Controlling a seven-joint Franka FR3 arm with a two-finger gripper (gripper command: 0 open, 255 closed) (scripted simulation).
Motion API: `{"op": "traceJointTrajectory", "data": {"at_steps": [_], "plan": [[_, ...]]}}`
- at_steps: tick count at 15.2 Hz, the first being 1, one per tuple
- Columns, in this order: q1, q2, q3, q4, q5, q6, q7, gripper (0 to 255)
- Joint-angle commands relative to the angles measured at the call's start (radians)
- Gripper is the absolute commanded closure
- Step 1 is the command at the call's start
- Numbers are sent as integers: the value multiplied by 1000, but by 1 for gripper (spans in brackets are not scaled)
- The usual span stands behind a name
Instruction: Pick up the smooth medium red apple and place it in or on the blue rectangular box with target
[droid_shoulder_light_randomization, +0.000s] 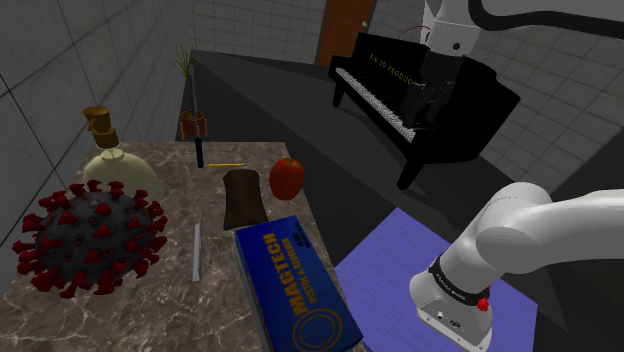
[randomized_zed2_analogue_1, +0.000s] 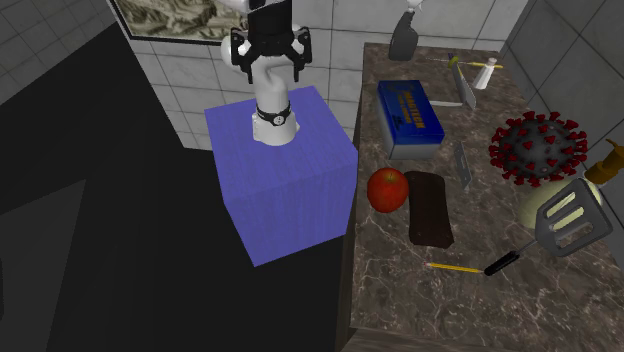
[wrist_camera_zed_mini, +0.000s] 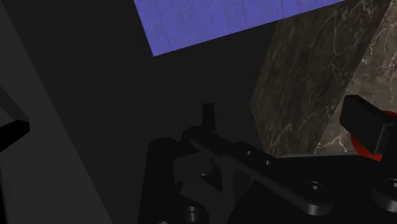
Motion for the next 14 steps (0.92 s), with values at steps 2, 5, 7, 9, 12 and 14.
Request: {"op": "traceJointTrajectory", "data": {"at_steps": [2,5,7,9,12,14], "plan": [[6,22,15,-1,14,22,23,0],[22,94,60,3,54,89,91,0],[32,147,89,13,78,133,134,0],[41,205,118,29,98,176,176,0],[53,297,158,62,121,237,237,0],[60,362,183,91,132,275,278,0]]}}
